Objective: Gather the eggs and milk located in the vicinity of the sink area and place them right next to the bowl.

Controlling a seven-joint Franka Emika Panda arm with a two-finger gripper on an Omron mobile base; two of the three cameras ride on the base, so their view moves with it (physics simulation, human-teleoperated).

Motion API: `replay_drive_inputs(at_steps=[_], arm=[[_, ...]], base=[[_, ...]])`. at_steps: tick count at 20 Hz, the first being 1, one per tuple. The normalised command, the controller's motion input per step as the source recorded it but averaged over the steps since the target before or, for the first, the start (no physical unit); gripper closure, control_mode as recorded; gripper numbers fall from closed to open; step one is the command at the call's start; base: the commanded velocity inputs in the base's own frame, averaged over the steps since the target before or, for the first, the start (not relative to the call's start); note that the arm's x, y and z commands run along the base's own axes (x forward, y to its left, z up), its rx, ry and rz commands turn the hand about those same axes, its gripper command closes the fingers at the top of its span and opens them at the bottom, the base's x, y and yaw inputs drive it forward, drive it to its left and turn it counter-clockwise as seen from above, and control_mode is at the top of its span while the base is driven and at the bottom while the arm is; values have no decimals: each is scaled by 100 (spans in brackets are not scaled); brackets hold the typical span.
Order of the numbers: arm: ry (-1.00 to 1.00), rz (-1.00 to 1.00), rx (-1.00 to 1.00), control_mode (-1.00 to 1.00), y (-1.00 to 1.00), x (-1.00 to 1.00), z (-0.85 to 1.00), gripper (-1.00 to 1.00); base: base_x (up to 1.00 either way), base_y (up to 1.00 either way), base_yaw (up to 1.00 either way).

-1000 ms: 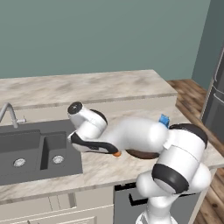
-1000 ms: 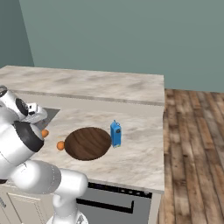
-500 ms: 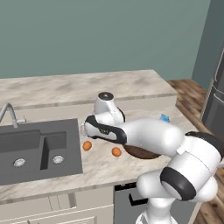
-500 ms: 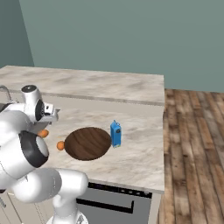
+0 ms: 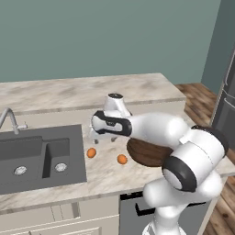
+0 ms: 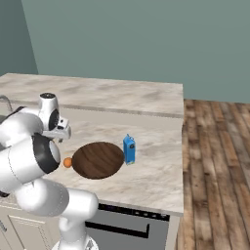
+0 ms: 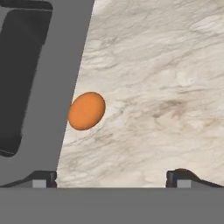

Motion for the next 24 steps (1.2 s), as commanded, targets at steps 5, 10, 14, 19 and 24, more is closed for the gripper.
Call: replay_drive_inputs(at_steps=[5,10,14,19,24], arm=[[1,-16,0,-100,18,36,-15,-100],[-5,-14,0,-100,26,1,-10,-100],[-7,-9,0,-100,20,-6,-22,-100],[-4,-12,0,-100,3,0,-34,-100],[0,-17,0,-100,0,4,-27,-100]], base=[[0,0,0],[0,0,0],[0,0,0],[0,0,0],[0,0,0]])
